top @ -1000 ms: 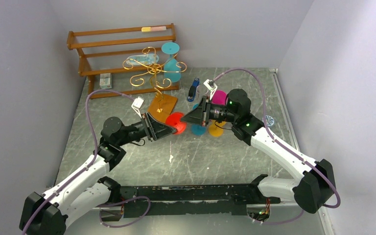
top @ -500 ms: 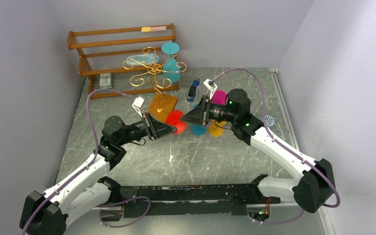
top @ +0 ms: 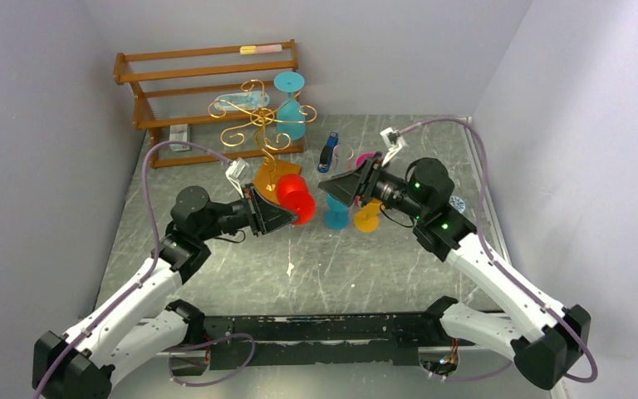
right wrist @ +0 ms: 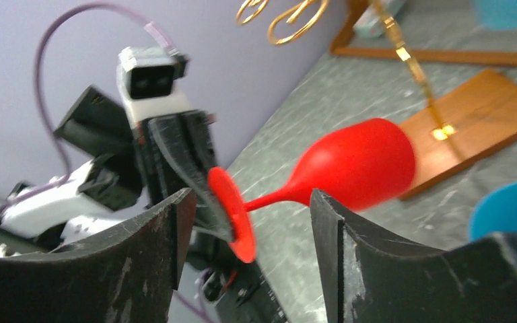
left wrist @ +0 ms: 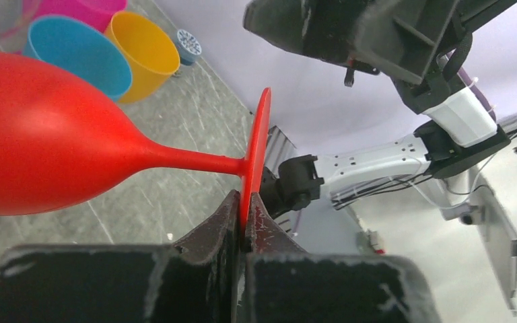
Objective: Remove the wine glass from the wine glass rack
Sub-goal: Place the wine glass at the center of the board.
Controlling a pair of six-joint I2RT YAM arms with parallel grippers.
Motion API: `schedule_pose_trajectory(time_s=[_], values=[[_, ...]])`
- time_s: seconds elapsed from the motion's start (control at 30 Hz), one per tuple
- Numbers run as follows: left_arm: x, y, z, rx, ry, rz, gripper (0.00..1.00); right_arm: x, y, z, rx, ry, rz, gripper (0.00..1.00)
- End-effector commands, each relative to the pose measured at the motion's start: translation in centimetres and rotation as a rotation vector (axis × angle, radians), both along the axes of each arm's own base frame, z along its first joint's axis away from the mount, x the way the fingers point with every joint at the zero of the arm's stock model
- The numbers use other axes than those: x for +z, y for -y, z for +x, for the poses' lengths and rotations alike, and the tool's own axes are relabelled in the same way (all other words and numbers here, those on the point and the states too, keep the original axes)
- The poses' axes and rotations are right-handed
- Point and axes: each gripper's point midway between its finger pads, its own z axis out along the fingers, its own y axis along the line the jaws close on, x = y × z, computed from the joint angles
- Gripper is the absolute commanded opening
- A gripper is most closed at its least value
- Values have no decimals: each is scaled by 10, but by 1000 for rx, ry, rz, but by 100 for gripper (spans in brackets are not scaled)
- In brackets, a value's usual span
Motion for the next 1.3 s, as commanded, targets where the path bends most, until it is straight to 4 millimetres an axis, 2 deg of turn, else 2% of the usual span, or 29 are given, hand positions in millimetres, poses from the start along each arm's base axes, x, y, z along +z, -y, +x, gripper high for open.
schedule_pose_trajectory(time_s=[0.0,0.13,0.2,0.27,0.4,0.57,0.73,0.87,1.03,1.17,1.27], values=[[13,-6,-5,-4,191,67,5,-1,41,32,-327,7,-4,70],[19,-13,-20,-26,344,36,5,-3,75,47,-528,3,-23,77],[21,-13,-41,-114,470,11,5,-12,80,51,-547,-24,-107,78],[14,-16,-55,-185,558,33,5,-15,82,54,-548,-49,-154,79],[-9,-22,-72,-315,689,155,5,-14,73,57,-458,-62,-155,80],[-29,-36,-84,-418,968,296,5,4,43,40,-170,-23,-95,80],[-37,-44,-80,-427,1070,387,5,16,19,16,101,2,-83,80],[-45,-54,-60,-392,1121,538,5,21,9,1,264,-8,-93,81],[-48,-67,-33,-327,1169,705,5,19,4,1,344,-47,-119,77],[-41,-68,-27,-314,1255,737,5,14,2,9,331,-80,-142,76],[-35,-63,-29,-324,1322,700,5,15,0,11,319,-86,-123,75]])
